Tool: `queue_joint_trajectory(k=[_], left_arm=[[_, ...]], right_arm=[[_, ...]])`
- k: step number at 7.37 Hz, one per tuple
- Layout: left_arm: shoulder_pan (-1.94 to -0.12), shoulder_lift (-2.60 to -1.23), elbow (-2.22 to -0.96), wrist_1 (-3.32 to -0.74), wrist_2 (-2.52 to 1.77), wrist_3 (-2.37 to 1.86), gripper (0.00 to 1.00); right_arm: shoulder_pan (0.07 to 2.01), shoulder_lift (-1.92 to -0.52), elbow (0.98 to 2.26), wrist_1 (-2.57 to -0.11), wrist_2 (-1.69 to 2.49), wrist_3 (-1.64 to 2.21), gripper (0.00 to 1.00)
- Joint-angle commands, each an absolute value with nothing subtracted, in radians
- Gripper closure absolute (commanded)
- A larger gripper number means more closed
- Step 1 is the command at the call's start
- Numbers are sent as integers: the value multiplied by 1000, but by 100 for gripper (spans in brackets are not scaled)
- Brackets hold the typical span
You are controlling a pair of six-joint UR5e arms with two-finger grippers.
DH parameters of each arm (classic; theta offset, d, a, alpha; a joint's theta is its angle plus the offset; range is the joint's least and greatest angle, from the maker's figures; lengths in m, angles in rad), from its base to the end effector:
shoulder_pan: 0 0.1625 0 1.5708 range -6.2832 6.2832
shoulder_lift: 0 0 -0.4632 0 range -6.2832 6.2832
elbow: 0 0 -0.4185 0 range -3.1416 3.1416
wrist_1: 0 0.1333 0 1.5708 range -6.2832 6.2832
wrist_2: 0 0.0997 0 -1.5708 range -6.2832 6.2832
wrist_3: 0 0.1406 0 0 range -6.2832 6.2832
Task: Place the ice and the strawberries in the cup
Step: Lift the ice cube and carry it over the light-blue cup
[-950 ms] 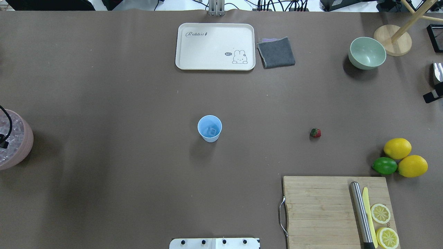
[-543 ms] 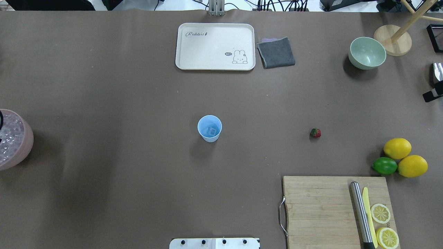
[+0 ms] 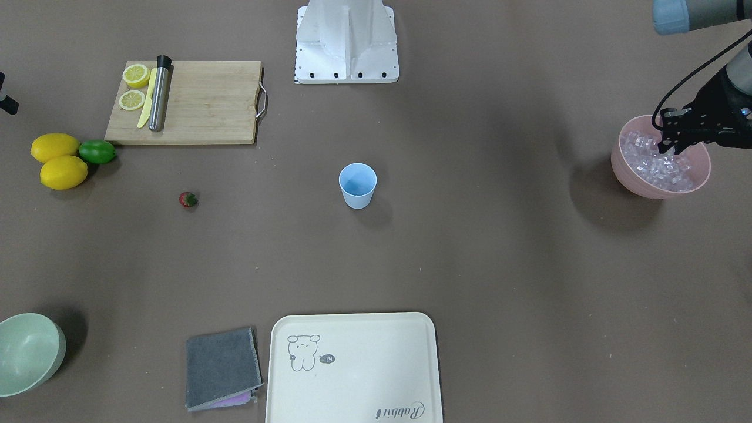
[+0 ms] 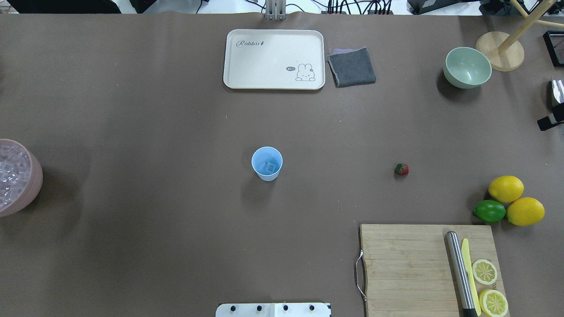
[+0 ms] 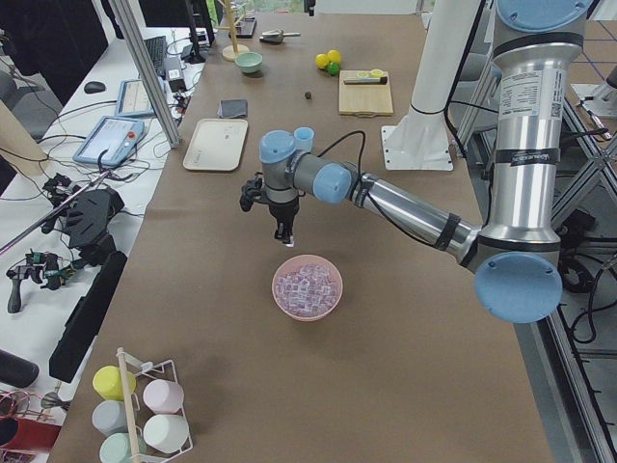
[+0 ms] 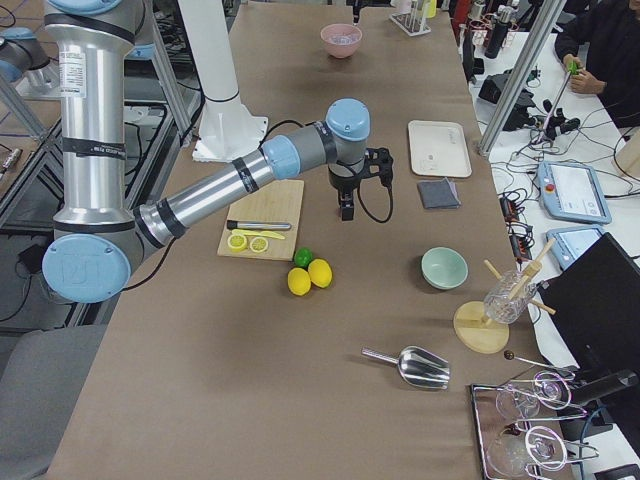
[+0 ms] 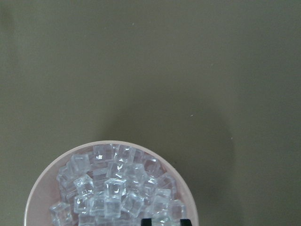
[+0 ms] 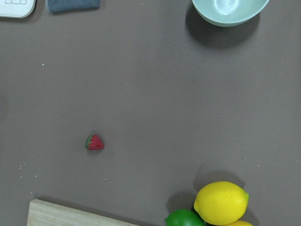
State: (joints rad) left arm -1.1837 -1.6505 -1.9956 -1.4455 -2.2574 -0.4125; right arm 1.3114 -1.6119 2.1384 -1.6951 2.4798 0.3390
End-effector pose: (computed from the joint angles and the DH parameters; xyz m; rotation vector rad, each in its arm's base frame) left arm 0.1615 -0.5131 0.4860 0.0714 0.7663 0.1060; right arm -0.0985 -0.4584 0.4555 0.0931 -0.9658 -0.1095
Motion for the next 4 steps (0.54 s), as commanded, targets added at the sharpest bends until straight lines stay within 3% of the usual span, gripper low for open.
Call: queue_joint_trajectory(k=[1, 4], left_arm=[[-1096, -1858, -1973, -1394, -2253, -626, 100], [-811, -2118, -1924, -1393, -2144, -1024, 100]], right_arm=[[1292, -1599, 2143, -1695, 2470, 341, 0], [1287, -1592, 2140, -1695, 2468, 341, 0]])
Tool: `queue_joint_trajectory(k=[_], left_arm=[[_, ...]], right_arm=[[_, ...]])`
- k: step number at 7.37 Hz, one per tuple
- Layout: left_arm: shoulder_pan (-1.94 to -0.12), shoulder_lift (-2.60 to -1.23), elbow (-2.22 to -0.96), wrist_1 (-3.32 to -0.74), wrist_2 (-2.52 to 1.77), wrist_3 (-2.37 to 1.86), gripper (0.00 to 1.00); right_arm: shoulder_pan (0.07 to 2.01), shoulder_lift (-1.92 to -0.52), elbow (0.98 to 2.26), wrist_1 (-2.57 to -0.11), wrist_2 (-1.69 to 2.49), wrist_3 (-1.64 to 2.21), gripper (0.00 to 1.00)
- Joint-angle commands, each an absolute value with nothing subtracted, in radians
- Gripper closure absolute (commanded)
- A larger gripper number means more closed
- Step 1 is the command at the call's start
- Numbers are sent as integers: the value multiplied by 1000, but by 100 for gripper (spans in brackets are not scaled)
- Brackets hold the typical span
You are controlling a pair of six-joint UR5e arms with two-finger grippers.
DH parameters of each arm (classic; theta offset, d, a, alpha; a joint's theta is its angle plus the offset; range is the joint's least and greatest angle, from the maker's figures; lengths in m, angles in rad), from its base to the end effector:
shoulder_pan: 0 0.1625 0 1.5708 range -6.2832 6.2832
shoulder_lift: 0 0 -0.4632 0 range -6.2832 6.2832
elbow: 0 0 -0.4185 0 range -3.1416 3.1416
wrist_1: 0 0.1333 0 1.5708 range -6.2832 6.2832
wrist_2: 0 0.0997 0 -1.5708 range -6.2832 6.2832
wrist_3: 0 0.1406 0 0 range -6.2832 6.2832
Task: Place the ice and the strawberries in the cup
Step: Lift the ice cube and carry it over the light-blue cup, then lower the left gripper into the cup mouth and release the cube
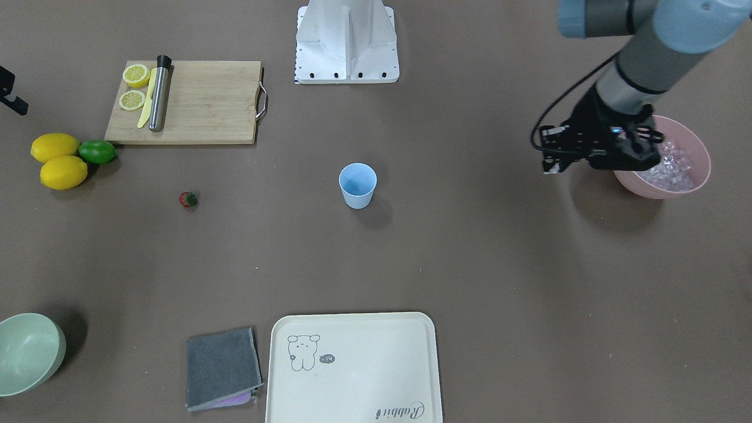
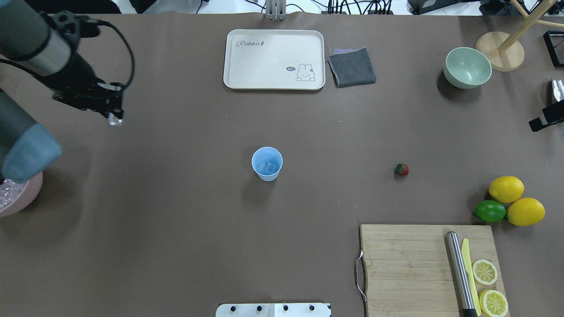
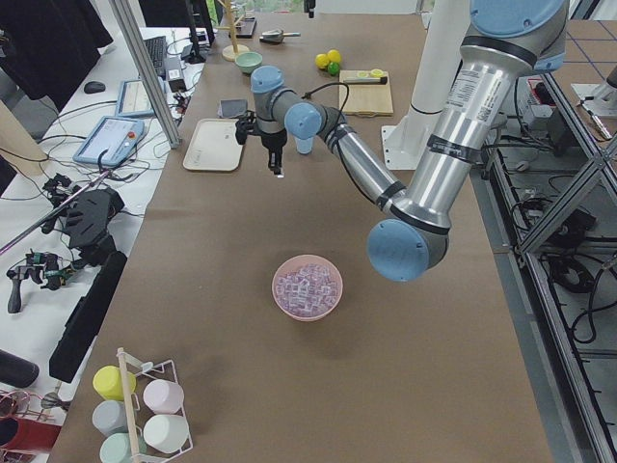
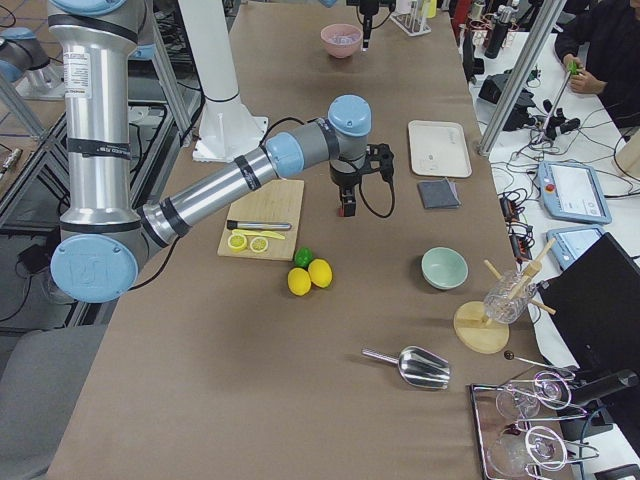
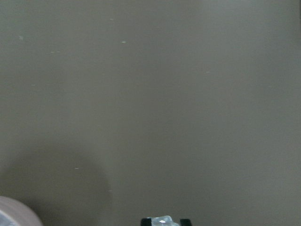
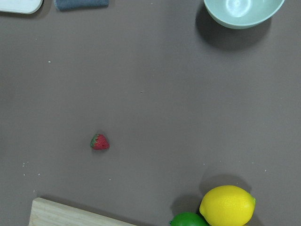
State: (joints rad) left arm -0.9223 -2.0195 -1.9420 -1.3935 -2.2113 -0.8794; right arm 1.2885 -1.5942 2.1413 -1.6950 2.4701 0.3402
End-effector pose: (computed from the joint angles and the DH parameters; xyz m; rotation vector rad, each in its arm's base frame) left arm 0.3436 -0.5349 0.3044 0.0203 0.8736 -0.0103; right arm -0.1096 -0.4611 0.4467 0.1036 -0.9628 -0.1368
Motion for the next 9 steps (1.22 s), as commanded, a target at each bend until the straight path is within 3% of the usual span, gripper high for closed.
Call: queue_joint_trajectory(k=[1, 6, 7, 8, 9], left_arm=[[-739, -2187, -1880, -1397, -2100, -1114, 100], [-580, -2399, -1642, -1538, -1976, -1310, 100], [-559, -2399, -1617, -1572, -1950, -1312, 90], [-546, -2399, -1614, -1594, -1928, -1310, 24], [-546, -2396, -1617, -1594, -1928, -1309, 3]], right_arm=[[1287, -1592, 2140, -1695, 2468, 339, 0], [1289, -1592, 2143, -1695, 2470, 341, 0], [1289, -1591, 2143, -1695, 2471, 341, 0], [1287, -1591, 2143, -1694, 2471, 341, 0], [1289, -1589, 2143, -1694, 2473, 341, 0]])
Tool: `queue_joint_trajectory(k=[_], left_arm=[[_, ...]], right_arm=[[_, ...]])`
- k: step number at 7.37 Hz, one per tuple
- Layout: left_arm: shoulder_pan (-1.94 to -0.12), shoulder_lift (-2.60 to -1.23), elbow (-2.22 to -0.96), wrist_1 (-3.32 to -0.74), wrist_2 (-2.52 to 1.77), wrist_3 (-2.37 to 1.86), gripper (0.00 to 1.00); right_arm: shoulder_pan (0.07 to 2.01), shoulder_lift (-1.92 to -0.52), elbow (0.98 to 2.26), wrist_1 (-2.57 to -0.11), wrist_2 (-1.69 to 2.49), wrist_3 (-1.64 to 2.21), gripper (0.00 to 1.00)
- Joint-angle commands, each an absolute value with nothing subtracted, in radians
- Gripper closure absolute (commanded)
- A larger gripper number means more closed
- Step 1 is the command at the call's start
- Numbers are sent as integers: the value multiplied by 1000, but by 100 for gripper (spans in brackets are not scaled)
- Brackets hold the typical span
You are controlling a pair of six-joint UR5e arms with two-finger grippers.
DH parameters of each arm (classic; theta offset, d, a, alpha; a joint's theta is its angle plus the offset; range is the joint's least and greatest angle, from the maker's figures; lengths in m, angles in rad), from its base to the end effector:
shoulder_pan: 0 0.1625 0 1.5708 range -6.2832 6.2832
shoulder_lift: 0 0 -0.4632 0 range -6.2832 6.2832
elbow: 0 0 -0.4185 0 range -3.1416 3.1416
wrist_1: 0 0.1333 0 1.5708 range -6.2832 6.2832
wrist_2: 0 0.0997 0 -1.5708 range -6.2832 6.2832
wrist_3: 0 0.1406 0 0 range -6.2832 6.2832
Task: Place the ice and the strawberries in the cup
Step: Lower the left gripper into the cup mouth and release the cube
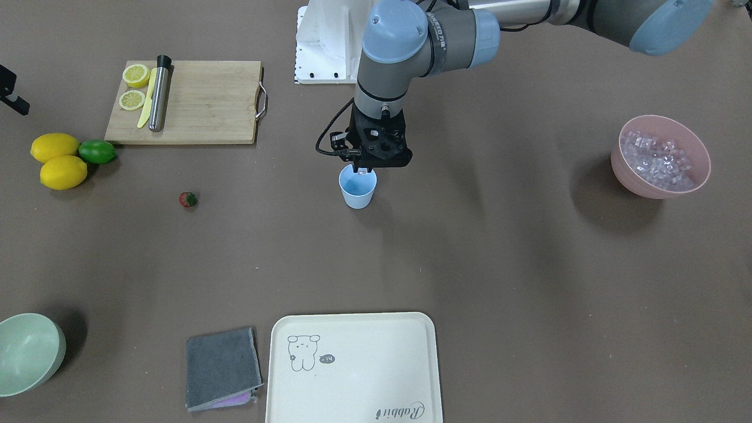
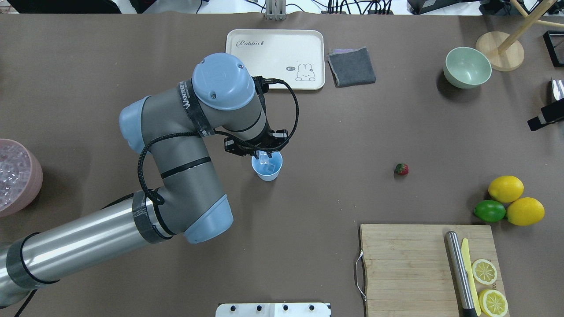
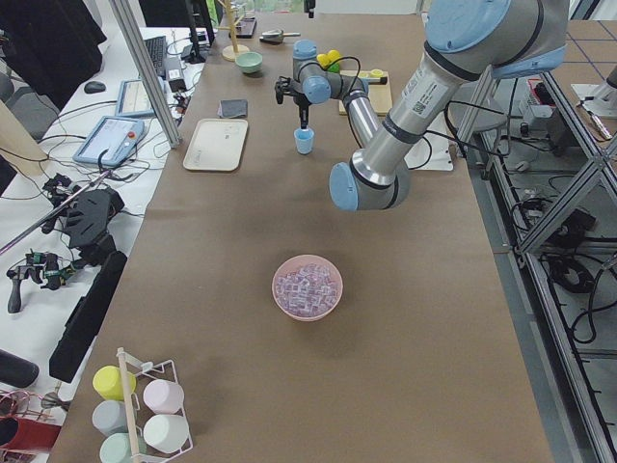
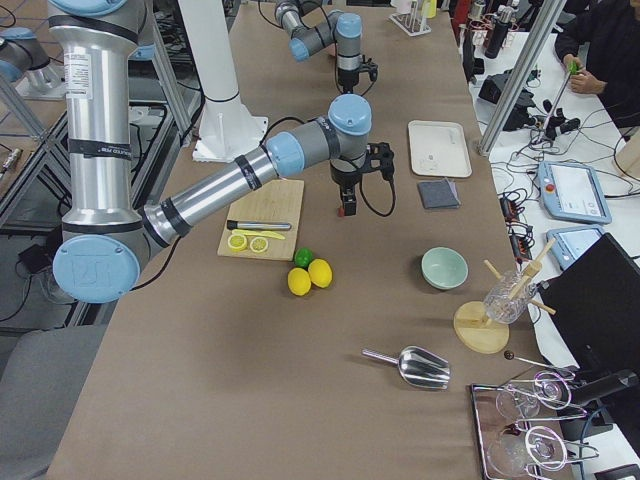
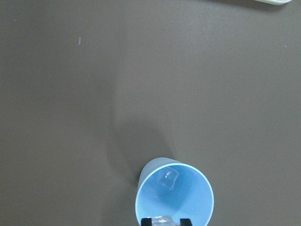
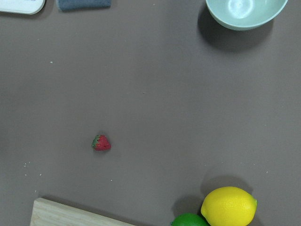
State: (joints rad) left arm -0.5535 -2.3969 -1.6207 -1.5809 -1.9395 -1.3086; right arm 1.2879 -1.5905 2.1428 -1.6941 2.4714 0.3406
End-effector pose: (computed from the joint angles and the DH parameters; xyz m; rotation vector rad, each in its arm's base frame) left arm 0.6143 -0.4767 0.1607 0.0314 0.9398 -0.1062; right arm -0.1102 -0.4617 0.4440 0.1082 -0.9654 -0.1400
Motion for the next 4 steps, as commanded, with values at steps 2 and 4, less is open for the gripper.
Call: queue_joint_trajectory(k=[2, 4], left_arm=[[-567, -2381, -1649, -1585, -1931, -1298, 3], [-636, -2211, -1786, -1557, -1937, -1138, 3]], right_arm=[[1287, -1589, 2143, -1695, 2473, 341, 0], [1287, -1589, 2137, -1694, 2467, 341, 0]])
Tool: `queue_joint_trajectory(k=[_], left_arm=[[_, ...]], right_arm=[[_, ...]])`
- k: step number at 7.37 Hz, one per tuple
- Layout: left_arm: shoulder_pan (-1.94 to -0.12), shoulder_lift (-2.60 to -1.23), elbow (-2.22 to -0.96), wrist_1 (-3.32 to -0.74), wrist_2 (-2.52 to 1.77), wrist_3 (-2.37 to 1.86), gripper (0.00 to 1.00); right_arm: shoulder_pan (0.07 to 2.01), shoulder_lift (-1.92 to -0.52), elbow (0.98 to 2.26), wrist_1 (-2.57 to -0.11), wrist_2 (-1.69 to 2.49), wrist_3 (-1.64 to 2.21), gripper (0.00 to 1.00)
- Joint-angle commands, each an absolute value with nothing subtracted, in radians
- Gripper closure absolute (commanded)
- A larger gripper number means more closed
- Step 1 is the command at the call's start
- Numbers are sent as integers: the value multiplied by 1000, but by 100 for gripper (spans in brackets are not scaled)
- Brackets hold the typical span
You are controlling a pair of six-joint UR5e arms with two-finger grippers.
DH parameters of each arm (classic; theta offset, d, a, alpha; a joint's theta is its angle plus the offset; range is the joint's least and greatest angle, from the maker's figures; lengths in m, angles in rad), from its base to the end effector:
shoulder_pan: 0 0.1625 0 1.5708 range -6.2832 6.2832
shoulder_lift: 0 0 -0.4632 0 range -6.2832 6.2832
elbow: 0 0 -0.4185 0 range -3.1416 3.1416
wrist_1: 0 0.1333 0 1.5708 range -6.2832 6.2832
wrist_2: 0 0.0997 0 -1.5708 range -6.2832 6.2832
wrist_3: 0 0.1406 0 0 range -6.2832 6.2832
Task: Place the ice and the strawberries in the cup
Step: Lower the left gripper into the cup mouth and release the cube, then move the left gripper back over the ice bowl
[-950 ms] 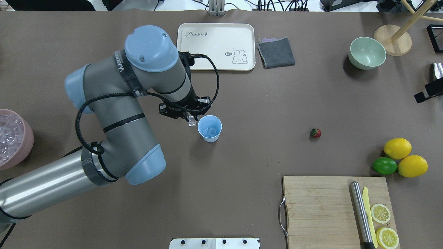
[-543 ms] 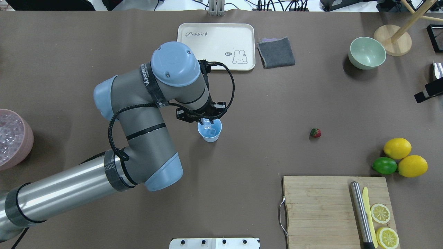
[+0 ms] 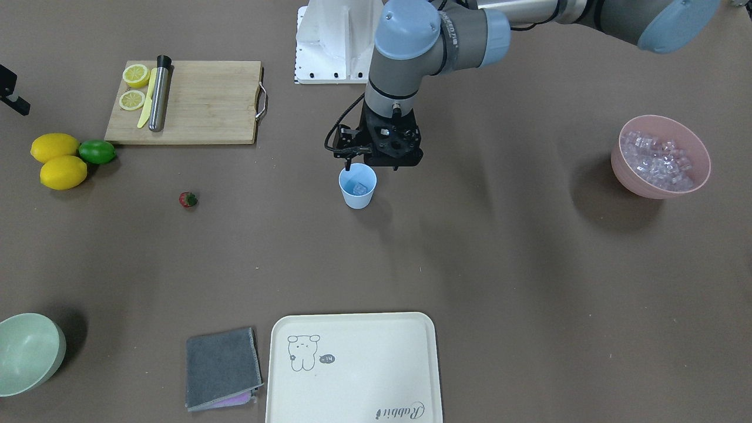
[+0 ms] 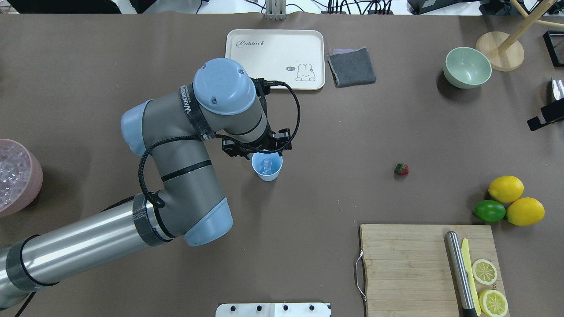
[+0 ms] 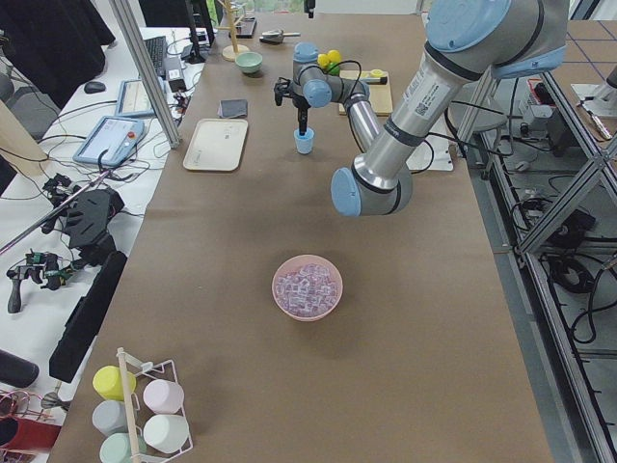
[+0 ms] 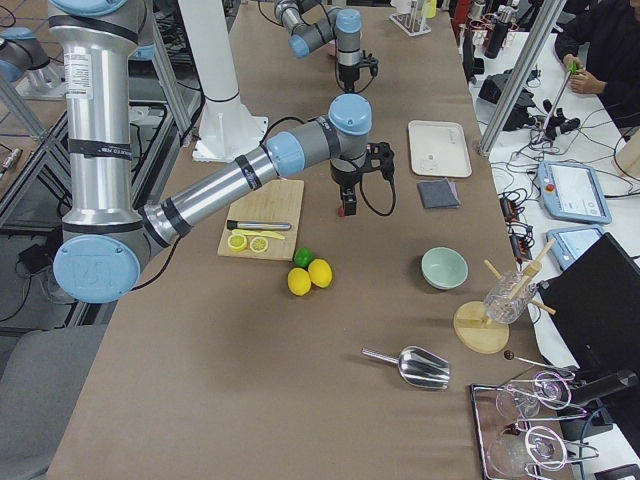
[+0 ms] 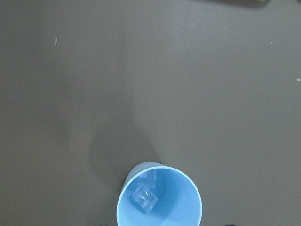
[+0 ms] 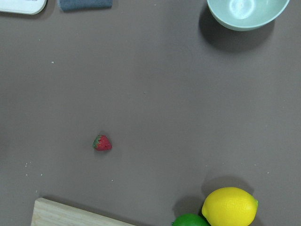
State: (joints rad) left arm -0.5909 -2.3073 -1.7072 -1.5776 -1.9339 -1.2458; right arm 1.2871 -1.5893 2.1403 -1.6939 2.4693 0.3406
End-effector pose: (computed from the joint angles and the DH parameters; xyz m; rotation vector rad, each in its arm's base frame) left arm 0.5721 -0.4842 0.1919 0.0801 0.9294 -0.0867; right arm -0.1106 -0.4626 0.4448 0.1076 -0.9633 -0.1398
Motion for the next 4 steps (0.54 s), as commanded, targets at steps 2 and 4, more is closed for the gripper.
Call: queue_joint_trajectory(k=[2, 4], left_arm=[[-745, -2090, -1842, -1549, -2021, -959, 3], [-860, -1952, -1883, -1554, -2092, -820, 3]], right_arm=[[1287, -1589, 2140, -1694, 2467, 341, 0], [1287, -1589, 2138, -1694, 2465, 341, 0]])
